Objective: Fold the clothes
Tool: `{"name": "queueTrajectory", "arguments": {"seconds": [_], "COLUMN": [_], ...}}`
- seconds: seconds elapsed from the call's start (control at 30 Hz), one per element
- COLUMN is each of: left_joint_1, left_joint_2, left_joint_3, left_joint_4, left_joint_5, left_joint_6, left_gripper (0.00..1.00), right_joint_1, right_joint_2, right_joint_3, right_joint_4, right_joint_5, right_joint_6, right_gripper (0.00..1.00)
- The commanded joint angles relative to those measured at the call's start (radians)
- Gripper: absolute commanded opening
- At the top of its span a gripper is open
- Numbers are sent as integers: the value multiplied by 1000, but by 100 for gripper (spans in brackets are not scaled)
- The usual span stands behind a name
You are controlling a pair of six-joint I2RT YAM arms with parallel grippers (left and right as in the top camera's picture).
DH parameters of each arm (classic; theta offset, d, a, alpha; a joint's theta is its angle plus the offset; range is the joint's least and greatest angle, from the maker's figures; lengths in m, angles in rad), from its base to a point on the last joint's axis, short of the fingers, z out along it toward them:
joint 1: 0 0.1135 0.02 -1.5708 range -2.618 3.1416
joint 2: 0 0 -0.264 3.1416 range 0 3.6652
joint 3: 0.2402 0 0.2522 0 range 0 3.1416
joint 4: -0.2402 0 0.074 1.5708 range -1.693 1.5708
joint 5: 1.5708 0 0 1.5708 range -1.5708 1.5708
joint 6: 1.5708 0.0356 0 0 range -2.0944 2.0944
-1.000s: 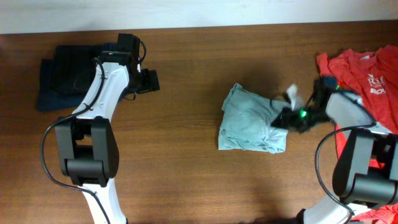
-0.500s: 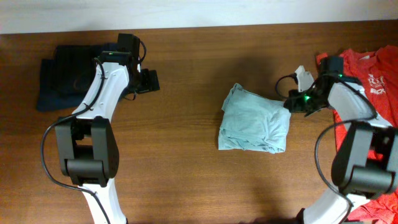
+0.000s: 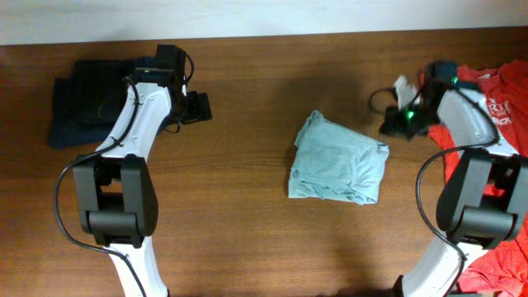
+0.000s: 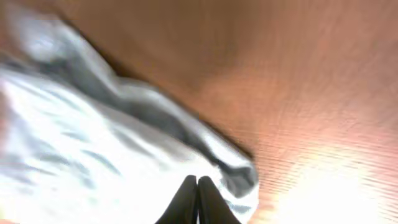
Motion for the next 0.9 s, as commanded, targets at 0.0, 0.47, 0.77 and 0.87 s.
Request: {"name": "queueTrajectory", "arguments": {"seconds": [0.0,0.47,0.77,0.87], "left_joint_1": [0,0,0,0], "left_joint_2": [-21,-21,-21,-21], "left_joint_3": [13,13,13,13], "left_joint_4": [-1,-1,-1,-1], "left_joint_5": [4,4,4,4], "left_joint_6": [1,1,0,1], "left_gripper": [99,99,99,99], "right_joint_1": [57,309,323,323], "right_joint_2": [-48,76,217,222], "right_joint_3": [143,133,133,135], "right_joint_4": [-57,16,78,85], "right_joint_5": [0,131,146,103], "right_joint_6": [8,7,16,15], "right_gripper": [7,8,9,9]}}
